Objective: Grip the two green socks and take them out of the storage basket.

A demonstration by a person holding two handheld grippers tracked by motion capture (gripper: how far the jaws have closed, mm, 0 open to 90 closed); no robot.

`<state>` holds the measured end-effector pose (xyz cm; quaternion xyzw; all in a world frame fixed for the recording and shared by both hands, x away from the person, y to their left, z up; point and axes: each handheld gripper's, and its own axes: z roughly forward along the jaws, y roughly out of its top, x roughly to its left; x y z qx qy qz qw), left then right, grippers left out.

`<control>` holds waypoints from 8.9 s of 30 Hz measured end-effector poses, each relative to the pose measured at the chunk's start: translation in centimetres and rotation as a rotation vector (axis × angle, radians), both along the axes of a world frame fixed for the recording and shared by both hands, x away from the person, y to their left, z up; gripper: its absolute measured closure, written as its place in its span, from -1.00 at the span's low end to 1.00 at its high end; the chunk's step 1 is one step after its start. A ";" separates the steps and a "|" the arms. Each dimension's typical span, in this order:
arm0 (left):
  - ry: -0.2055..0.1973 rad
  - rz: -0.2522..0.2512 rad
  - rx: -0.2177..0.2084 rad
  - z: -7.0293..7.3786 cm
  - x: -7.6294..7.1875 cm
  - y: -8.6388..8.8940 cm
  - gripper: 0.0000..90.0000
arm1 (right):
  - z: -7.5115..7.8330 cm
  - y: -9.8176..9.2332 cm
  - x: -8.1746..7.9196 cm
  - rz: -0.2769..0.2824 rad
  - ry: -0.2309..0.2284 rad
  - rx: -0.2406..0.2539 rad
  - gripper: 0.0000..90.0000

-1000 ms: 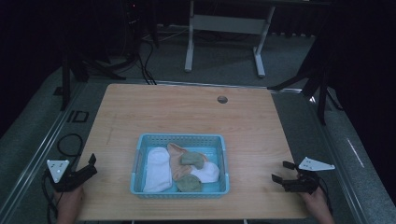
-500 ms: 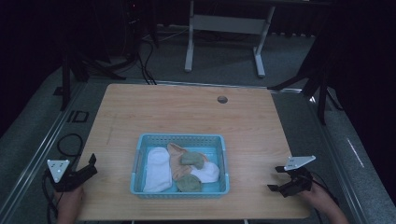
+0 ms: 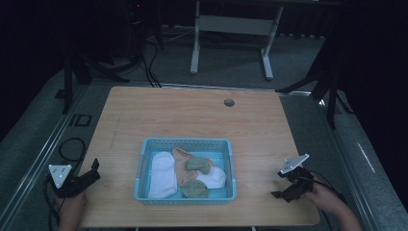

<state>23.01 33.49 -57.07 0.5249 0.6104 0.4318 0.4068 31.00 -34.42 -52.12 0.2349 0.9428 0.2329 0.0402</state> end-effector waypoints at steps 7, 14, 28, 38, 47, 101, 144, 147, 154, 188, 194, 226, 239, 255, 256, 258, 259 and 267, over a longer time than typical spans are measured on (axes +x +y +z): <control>0.002 -0.002 0.009 0.0 0.0 -0.1 -0.99 | 1.0 1.6 0.2 0.066 0.064 -0.080 -0.70; 0.002 -0.005 0.004 0.0 0.0 0.0 -0.99 | 1.3 2.7 0.0 0.110 0.055 -0.137 -0.71; 0.001 -0.006 -0.005 0.0 0.0 0.1 -0.99 | 2.5 4.1 -0.3 0.120 0.002 -0.143 -0.72; 0.003 -0.010 -0.006 0.0 0.0 0.1 -0.99 | 4.8 6.5 0.2 0.168 0.001 -0.098 -0.73; 0.003 -0.012 -0.005 0.0 0.0 0.1 -0.99 | 6.4 8.7 0.6 0.209 0.007 -0.088 -0.71; 0.005 -0.030 0.004 0.0 0.0 0.0 -0.99 | 5.9 23.2 1.4 0.467 0.053 -0.081 -0.20; 0.014 -0.032 0.021 0.0 0.1 -0.1 -0.99 | 6.8 26.0 0.3 0.521 0.042 -0.111 0.82; 0.015 -0.032 0.020 0.0 0.1 -0.1 -0.99 | 7.5 25.6 0.3 0.506 0.029 -0.100 0.82; 0.017 -0.031 0.022 0.0 0.1 -0.2 -0.99 | 8.9 24.2 0.5 0.477 0.013 -0.073 0.82; 0.028 -0.027 0.034 0.0 0.1 -0.3 -0.99 | 12.6 7.2 0.6 0.147 -0.044 0.002 0.82; 0.027 -0.027 0.034 0.0 0.1 -0.3 -0.99 | 10.1 5.5 0.6 0.108 -0.002 -0.008 0.82; 0.030 -0.026 0.033 0.0 0.2 -0.3 -0.99 | 2.0 3.0 1.9 -0.010 0.099 -0.087 0.57; 0.030 -0.029 0.032 0.0 0.2 -0.3 -0.99 | 6.8 6.3 2.5 0.066 0.023 -0.098 0.33; 0.029 -0.030 0.033 0.0 0.2 -0.3 -0.99 | 9.5 11.3 3.1 0.171 -0.017 -0.068 0.36; 0.029 -0.031 0.033 0.0 0.2 -0.3 -0.99 | 9.5 11.6 3.1 0.178 -0.018 -0.069 0.36; 0.030 -0.031 0.033 0.0 0.2 -0.3 -0.99 | 9.7 12.2 3.2 0.193 -0.023 -0.068 0.36; 0.030 -0.031 0.032 0.0 0.2 -0.3 -0.99 | 9.8 12.5 3.2 0.198 -0.025 -0.070 0.36; 0.029 -0.033 0.032 0.0 0.1 -0.3 -0.99 | 9.8 15.1 3.5 0.239 -0.021 -0.077 0.36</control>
